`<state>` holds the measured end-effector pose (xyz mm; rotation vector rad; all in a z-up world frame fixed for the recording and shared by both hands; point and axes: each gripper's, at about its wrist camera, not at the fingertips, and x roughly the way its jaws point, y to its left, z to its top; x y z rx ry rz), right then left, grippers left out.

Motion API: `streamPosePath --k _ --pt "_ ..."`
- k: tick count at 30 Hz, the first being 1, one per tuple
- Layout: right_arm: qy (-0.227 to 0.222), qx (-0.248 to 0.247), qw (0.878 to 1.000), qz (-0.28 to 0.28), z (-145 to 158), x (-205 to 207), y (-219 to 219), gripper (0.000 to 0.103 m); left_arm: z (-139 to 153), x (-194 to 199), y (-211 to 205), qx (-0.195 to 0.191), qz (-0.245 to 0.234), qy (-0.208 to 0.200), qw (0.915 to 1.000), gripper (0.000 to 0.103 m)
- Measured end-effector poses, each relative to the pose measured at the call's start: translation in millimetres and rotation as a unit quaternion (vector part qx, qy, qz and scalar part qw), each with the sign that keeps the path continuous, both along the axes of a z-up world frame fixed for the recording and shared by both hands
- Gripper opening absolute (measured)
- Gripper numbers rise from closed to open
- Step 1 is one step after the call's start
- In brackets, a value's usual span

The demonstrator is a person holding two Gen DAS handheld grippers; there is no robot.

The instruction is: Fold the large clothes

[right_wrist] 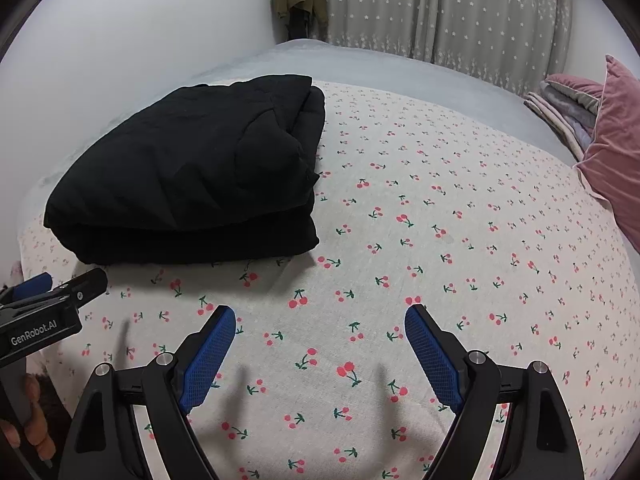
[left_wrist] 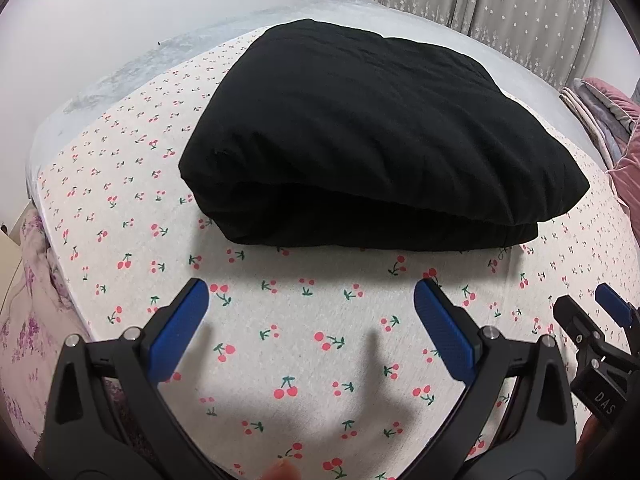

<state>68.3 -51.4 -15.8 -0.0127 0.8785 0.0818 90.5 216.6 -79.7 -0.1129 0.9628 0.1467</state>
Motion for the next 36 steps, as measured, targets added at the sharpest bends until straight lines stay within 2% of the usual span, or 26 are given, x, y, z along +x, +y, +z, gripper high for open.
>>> streamPosePath --k 36 --pt "-0.002 -0.002 1.0 0.005 -1.4 1.7 0.4 0.088 -0.9 1.4 0.3 0.005 -0.005 0.003 1.0 0.102"
